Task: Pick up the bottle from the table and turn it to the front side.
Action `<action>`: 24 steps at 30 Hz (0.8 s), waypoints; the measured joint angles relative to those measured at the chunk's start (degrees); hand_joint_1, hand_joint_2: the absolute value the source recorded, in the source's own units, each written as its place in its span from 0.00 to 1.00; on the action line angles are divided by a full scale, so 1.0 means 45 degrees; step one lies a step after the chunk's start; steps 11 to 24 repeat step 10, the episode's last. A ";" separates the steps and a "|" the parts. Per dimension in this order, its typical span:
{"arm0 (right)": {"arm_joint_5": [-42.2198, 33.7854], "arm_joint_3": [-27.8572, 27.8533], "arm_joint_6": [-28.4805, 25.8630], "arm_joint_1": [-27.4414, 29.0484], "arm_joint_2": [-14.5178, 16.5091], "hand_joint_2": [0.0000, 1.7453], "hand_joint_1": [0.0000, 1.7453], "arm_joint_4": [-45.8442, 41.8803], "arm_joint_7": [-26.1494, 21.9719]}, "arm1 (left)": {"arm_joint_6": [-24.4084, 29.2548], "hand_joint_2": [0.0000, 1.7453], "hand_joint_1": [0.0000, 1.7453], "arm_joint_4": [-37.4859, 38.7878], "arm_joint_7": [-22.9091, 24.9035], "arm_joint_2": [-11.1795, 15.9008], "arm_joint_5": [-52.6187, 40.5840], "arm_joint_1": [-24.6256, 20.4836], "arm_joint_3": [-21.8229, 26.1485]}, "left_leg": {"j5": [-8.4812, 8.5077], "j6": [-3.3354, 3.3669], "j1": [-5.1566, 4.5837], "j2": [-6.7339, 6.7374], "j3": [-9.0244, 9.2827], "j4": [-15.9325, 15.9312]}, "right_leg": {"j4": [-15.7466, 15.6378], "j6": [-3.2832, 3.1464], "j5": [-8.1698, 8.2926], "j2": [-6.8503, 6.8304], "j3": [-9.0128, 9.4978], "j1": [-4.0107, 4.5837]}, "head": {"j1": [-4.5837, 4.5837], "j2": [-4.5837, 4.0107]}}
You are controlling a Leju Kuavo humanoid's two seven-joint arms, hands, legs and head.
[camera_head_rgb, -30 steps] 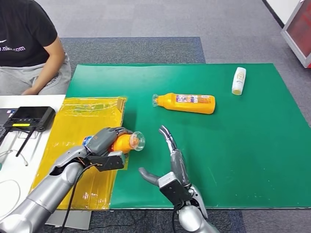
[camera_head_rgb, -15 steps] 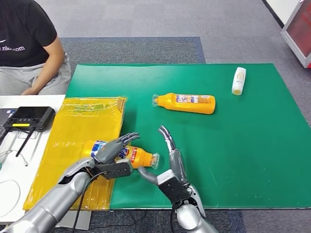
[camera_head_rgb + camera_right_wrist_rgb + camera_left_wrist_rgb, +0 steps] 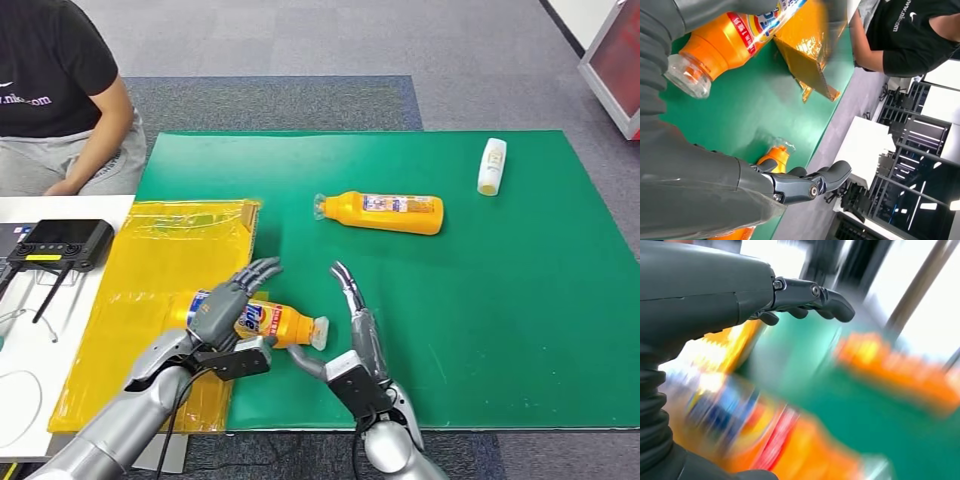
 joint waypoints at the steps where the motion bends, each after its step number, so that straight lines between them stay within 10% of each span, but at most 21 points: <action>1: 0.0015 -0.0010 -0.0001 0.0010 0.0000 1.00 0.00 0.0001 0.0006 | 0.0404 1.00 0.00 -0.0684 -0.0549 -0.0157 0.0573 0.0249 0.0229 | -0.0002 0.0001 0.0000 0.0000 -0.0003 0.0000 | 0.0000 0.0001 -0.0001 0.0000 -0.0001 0.0000 | 0.0000 0.0000; 9: 0.0051 -0.0019 -0.0115 0.0024 0.0061 1.00 0.00 0.0151 0.0049 | -0.1033 1.00 0.00 -0.6058 -0.2793 -0.1063 0.6700 0.2076 0.1685 | -0.0011 0.0002 0.0001 0.0001 -0.0016 -0.0001 | -0.0002 0.0001 -0.0015 -0.0001 -0.0013 -0.0001 | 0.0001 0.0000; 24: 0.0055 -0.0021 -0.0137 0.0024 0.0066 1.00 0.00 0.0167 0.0053 | -0.1075 1.00 0.00 -0.6292 -0.2838 -0.1109 0.6873 0.2168 0.1770 | -0.0011 0.0002 0.0002 0.0001 -0.0016 -0.0001 | -0.0002 0.0000 -0.0016 -0.0001 -0.0013 -0.0001 | 0.0002 0.0000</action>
